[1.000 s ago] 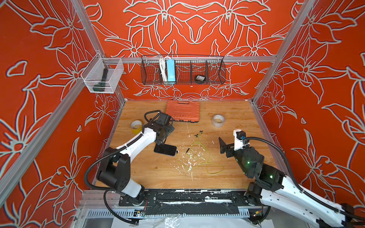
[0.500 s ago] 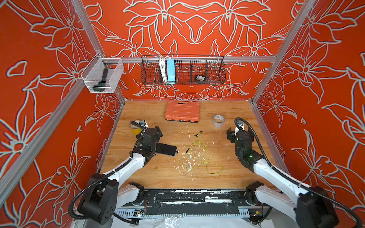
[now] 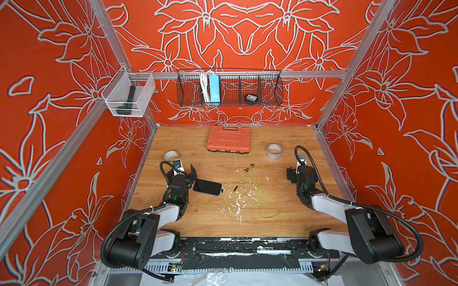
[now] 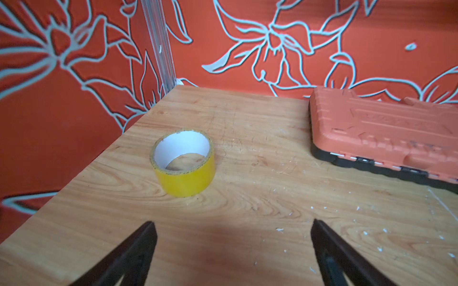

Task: Plug wired earphones into phones
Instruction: Reset both arms

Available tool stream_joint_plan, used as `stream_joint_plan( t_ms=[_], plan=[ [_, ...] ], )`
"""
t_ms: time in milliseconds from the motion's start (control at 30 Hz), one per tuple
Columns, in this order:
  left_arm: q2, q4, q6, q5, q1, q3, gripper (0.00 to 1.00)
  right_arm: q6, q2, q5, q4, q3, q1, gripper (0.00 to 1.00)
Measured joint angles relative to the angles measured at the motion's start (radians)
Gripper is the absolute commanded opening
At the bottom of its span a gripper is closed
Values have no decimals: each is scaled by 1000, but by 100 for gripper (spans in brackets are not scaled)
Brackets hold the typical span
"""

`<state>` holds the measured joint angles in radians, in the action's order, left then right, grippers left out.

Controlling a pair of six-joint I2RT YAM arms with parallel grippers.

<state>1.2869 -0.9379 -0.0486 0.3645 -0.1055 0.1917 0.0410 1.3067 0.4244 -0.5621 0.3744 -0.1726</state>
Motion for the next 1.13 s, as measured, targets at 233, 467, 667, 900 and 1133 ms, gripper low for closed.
stream_joint_plan(
  t_ms=[233,467,667,900,1133],
  plan=[
    [93,-139,13,-143,45,-44,98,-8,68,-88,-113,-17,51,98],
    [122,-212,32,-215,47,-77,98,-18,113,-161,-212,-52,76,98],
    [122,-232,34,-230,47,-76,98,-20,117,-187,-235,-56,84,98],
    [122,-232,35,-233,47,-76,98,-20,116,-197,-236,-56,84,98],
    [122,-232,35,-233,47,-76,98,-20,116,-198,-236,-56,84,98]
  ],
)
